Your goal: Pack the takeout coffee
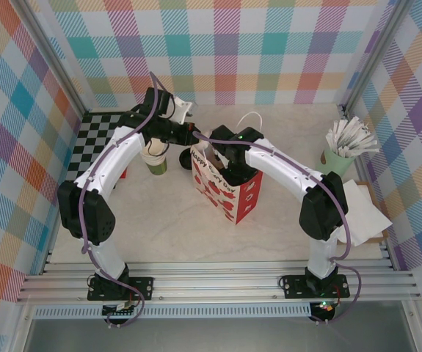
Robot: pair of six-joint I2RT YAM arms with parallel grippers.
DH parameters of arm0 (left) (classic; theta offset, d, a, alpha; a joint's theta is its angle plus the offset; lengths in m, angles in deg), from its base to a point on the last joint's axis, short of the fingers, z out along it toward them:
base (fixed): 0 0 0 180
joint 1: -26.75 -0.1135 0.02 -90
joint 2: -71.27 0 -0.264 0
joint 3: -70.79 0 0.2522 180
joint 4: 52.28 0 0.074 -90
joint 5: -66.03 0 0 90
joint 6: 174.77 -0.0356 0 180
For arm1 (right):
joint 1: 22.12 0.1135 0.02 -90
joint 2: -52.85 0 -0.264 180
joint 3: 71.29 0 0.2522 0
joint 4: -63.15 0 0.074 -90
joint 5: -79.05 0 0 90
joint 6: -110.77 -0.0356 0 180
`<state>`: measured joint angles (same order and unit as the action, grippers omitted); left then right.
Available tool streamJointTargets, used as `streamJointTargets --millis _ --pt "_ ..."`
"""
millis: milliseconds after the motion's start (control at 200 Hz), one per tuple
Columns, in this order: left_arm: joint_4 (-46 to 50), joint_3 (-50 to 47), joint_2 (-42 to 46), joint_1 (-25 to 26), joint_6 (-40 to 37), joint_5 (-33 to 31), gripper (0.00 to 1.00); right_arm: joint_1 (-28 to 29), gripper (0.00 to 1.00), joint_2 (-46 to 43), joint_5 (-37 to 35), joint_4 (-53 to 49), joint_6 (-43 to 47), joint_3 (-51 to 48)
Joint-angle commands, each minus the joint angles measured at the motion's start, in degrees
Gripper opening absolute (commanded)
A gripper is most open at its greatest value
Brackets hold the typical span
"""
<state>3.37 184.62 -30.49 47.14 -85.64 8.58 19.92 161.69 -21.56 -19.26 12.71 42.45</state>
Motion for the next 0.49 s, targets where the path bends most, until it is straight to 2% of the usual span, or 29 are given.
streamJointTargets --millis 0,490 --pt "1.9 1.1 -1.1 0.3 -0.5 0.4 0.00 -0.2 0.94 -1.3 0.2 -1.1 0.3 0.2" --pt "1.7 1.2 -1.4 0.3 -0.5 0.4 0.00 -0.1 0.97 -1.8 0.1 0.3 0.3 -1.7"
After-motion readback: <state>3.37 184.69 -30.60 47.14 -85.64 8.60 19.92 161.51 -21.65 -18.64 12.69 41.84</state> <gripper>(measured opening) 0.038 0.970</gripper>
